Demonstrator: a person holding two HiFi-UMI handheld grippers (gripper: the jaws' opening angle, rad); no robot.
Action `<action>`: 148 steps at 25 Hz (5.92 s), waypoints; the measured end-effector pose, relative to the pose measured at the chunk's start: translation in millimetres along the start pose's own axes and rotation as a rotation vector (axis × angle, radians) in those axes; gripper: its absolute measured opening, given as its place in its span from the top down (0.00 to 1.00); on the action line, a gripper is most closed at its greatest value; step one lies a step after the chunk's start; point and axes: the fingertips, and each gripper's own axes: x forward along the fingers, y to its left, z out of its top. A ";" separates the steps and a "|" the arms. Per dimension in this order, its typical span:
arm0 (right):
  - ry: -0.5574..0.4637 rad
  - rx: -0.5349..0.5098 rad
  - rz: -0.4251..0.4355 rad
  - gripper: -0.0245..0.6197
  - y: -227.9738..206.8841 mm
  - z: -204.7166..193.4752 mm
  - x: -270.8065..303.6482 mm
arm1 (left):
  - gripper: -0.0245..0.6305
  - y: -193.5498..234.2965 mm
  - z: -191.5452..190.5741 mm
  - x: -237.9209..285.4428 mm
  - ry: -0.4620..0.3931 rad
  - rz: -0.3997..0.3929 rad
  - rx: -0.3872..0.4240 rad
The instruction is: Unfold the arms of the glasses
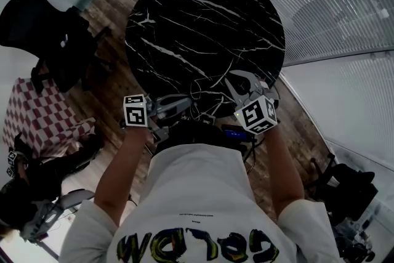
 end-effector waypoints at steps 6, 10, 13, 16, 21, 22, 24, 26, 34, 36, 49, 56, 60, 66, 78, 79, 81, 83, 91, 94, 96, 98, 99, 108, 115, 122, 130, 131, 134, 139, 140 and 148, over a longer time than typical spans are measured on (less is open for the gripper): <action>-0.008 0.048 0.030 0.75 6.6 -1.6 2.2 | 0.95 -1.2 3.0 0.7 -0.035 -0.013 -0.007; -0.024 0.072 0.047 0.67 8.4 1.4 0.5 | 0.95 -1.1 6.1 2.8 -0.051 -0.018 -0.019; -0.052 0.112 0.043 0.63 5.8 2.6 -3.0 | 0.95 3.7 7.8 1.7 -0.063 -0.013 -0.027; -0.095 0.180 0.003 0.63 -2.3 1.7 -9.5 | 0.95 14.7 8.0 -0.6 -0.072 0.004 -0.036; -0.093 0.251 -0.040 0.65 -5.1 -9.9 -14.3 | 0.95 43.2 6.4 -1.9 -0.083 0.037 -0.064; -0.088 0.258 -0.035 0.66 -1.8 -12.9 -12.9 | 0.95 50.8 5.1 -1.3 -0.078 0.045 -0.069; -0.074 0.274 -0.019 0.66 5.8 -19.1 -9.0 | 0.95 66.8 1.7 0.6 -0.063 0.065 -0.083; -0.057 0.283 -0.006 0.67 13.4 -24.6 -4.1 | 0.95 81.6 -0.9 3.1 -0.051 0.082 -0.096; -0.010 0.304 0.047 0.75 42.7 -42.4 20.6 | 0.95 132.1 -19.0 9.3 -0.008 0.150 -0.185; 0.004 0.315 0.057 0.79 47.0 -47.9 27.6 | 0.95 144.3 -23.2 9.2 0.001 0.173 -0.201; 0.074 0.357 0.123 0.96 65.6 -73.5 65.0 | 0.95 202.1 -34.9 5.1 0.061 0.290 -0.188; 0.096 0.399 0.134 0.96 64.9 -86.6 76.0 | 0.95 224.1 -36.7 1.5 0.086 0.365 -0.177; 0.097 0.430 0.135 0.96 63.9 -89.4 78.8 | 0.94 236.7 -36.7 -3.5 0.097 0.442 -0.165; 0.091 0.466 0.129 0.96 62.9 -95.5 78.4 | 0.92 249.5 -39.7 -7.3 0.127 0.536 -0.143; 0.089 0.509 0.118 0.96 64.5 -100.5 73.1 | 0.87 259.0 -43.0 -13.0 0.154 0.620 -0.113; 0.090 0.513 0.118 0.96 64.5 -100.5 72.6 | 0.87 259.3 -42.7 -13.2 0.157 0.624 -0.109; 0.092 0.516 0.117 0.96 65.0 -99.8 71.4 | 0.86 259.0 -42.1 -13.7 0.157 0.629 -0.103; 0.090 0.519 0.115 0.96 65.0 -98.6 70.4 | 0.85 257.7 -41.3 -14.5 0.154 0.632 -0.098; 0.069 0.544 0.086 0.96 55.9 -91.9 62.3 | 0.85 244.9 -29.0 -19.7 0.122 0.659 -0.050; 0.039 0.575 0.059 0.96 46.6 -84.5 56.4 | 0.85 227.9 -19.7 -20.2 0.097 0.664 -0.003; 0.010 0.596 0.040 0.96 40.5 -75.9 51.5 | 0.87 213.7 -13.5 -22.2 0.064 0.683 0.032; -0.028 0.613 0.022 0.96 33.2 -63.2 45.4 | 0.92 196.9 -4.6 -23.0 0.036 0.710 0.090; -0.049 0.623 0.014 0.96 29.2 -55.4 41.7 | 0.96 186.7 1.4 -21.8 0.020 0.716 0.120; -0.222 0.662 -0.006 0.96 12.6 36.7 -7.6 | 0.96 62.5 42.7 15.9 -0.112 0.619 0.347; -0.389 0.604 -0.078 0.96 -1.0 117.6 -68.1 | 0.96 -34.7 65.0 36.7 -0.166 0.608 0.577; -0.520 0.543 -0.129 0.96 -8.9 175.7 -127.1 | 0.96 -117.2 77.5 46.3 -0.201 0.629 0.789; -0.621 0.521 -0.139 0.96 -2.2 210.6 -169.2 | 0.96 -179.9 84.3 61.6 -0.245 0.616 0.996; -0.625 0.511 -0.145 0.96 -1.4 213.0 -171.7 | 0.96 -183.5 83.9 63.5 -0.247 0.612 1.008; -0.626 0.492 -0.153 0.96 1.4 217.7 -175.2 | 0.96 -189.3 81.9 65.3 -0.247 0.612 1.021; -0.622 0.487 -0.154 0.96 4.6 217.5 -173.9 | 0.96 -188.4 77.2 65.2 -0.229 0.617 1.026; -0.623 0.492 -0.152 0.96 5.3 217.2 -173.4 | 0.96 -188.1 76.8 64.6 -0.227 0.618 1.028; -0.626 0.489 -0.150 0.96 9.3 220.8 -172.1 | 0.96 -193.3 75.1 59.8 -0.232 0.619 1.034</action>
